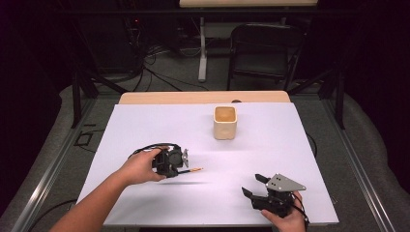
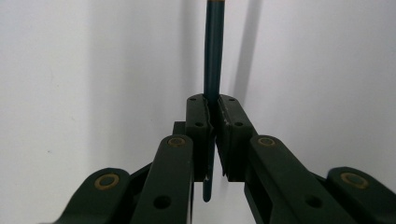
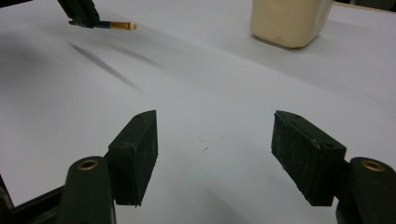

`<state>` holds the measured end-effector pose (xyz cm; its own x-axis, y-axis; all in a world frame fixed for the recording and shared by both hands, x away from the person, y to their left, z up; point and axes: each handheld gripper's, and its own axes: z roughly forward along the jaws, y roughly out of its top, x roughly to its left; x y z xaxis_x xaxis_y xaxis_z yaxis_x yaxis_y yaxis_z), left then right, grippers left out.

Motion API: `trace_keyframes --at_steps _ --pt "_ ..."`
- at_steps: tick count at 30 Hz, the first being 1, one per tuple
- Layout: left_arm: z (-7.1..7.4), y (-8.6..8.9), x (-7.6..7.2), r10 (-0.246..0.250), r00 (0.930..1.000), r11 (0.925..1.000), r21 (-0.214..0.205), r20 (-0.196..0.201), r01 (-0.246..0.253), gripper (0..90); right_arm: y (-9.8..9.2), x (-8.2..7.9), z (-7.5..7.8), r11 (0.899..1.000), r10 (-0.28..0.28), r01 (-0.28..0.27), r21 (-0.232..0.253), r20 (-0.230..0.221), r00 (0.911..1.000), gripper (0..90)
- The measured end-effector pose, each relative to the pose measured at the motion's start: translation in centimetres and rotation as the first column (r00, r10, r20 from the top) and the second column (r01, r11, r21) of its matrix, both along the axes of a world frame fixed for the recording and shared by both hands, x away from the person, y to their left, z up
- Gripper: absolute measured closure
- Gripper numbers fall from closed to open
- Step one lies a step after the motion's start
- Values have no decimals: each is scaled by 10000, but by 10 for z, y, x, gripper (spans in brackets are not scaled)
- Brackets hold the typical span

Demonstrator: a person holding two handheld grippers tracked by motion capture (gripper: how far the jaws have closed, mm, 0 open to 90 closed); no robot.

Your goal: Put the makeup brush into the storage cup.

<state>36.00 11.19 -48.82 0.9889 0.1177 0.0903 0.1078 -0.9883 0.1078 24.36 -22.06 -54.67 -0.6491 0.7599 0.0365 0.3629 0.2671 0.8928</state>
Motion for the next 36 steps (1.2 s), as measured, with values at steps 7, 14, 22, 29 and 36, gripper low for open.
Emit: trace_keyframes --at_steps 7,14,22,29,36 --pt "1 5 -1 174 9998 9993 -339 -116 -178 836 0 0 0 10000 0 0 -17 -3 10000 314" --pt "-1 13 -3 461 9988 9955 -819 -159 -473 836 0 0 0 10000 -20 20 5 -2 10000 314" --pt "3 19 -9 732 9973 9876 -1382 -99 -739 837 0 0 0 10000 -33 33 -27 -2 10000 314" --pt "2 24 -13 1052 9942 9713 -2123 -202 -1071 836 0 0 0 10000 -43 43 -20 1 10000 314" --pt "3 27 -17 1065 9941 9574 -2679 -186 -1075 836 0 0 0 10000 -38 38 -22 -22 10000 314"
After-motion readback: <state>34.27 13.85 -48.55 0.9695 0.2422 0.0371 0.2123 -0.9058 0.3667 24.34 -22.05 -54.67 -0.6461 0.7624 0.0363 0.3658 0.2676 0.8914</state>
